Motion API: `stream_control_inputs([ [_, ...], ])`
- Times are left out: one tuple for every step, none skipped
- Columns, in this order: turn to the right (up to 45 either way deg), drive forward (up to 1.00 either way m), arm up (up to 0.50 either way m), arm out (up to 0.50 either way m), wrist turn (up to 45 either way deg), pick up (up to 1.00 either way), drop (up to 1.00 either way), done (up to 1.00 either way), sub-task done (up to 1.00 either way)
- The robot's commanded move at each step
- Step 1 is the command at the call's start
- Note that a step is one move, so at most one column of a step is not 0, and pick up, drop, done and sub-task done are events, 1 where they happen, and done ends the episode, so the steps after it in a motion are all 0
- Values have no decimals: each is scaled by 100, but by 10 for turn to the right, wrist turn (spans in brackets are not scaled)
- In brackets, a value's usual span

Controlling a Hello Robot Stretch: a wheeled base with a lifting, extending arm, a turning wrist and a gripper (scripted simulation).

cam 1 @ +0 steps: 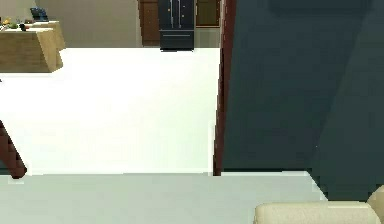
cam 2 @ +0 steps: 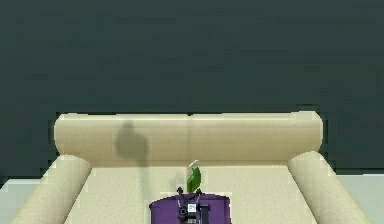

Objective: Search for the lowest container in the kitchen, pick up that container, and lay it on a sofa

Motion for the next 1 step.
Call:
stream_control_inputs([
  [0, 0, 0, 0, 0, 0, 0, 100, 0],
])
